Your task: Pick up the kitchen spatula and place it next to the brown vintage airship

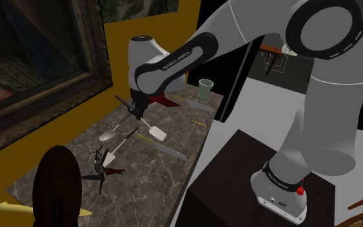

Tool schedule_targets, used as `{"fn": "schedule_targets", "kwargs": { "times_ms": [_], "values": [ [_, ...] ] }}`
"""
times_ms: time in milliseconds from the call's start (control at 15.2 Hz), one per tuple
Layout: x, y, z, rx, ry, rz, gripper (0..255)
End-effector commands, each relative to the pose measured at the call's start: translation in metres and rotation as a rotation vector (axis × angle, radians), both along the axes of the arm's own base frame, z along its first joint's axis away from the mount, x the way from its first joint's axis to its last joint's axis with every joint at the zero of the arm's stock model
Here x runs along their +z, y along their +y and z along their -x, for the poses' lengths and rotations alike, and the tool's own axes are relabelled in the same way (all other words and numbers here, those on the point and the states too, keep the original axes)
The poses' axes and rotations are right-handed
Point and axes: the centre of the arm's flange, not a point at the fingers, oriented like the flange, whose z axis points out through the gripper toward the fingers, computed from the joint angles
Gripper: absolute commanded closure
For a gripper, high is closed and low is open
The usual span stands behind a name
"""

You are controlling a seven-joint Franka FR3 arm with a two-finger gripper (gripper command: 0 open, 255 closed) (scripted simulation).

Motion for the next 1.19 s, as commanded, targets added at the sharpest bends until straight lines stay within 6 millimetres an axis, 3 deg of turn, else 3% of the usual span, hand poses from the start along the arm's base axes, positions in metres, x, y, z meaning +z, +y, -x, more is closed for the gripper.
{"fn": "schedule_targets", "kwargs": {
  "times_ms": [0, 1122],
  "values": [
    [-0.010, 0.001, -0.001, 0.000, -0.001, 0.000, 255],
    [-0.100, 0.001, -0.001, 0.000, -0.001, 0.000, 255]
  ]
}}
